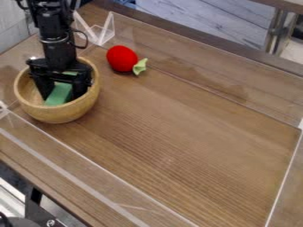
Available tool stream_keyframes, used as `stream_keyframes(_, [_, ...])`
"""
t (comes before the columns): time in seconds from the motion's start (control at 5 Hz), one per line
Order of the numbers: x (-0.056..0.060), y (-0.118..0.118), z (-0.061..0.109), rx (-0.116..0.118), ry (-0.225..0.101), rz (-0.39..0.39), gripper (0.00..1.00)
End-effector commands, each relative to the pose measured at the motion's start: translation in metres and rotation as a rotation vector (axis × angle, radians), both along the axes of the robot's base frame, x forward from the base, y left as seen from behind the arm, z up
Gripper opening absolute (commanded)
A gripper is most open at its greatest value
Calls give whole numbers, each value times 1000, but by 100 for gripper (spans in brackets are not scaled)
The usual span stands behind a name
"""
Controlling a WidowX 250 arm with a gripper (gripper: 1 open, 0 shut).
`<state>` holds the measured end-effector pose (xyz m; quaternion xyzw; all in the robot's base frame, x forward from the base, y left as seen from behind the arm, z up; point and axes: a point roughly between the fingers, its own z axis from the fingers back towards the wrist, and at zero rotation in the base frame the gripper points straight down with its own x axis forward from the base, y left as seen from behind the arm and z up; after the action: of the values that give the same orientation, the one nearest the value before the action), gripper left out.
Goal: Remove the green block from the brown bowl and put it on the table
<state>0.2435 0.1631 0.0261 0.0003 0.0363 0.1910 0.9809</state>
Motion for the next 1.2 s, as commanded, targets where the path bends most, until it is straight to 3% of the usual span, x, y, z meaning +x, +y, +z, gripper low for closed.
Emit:
stream_keyframes(0.0, [11,2,12,20,-25,-28,100])
stream_keyframes(0.2, [12,3,14,10,-14,-44,100])
stream_keyframes(0.6, [13,8,0,-12,4,-166,100])
stream_keyframes(1.0, [7,21,22,-38,10,-165,100])
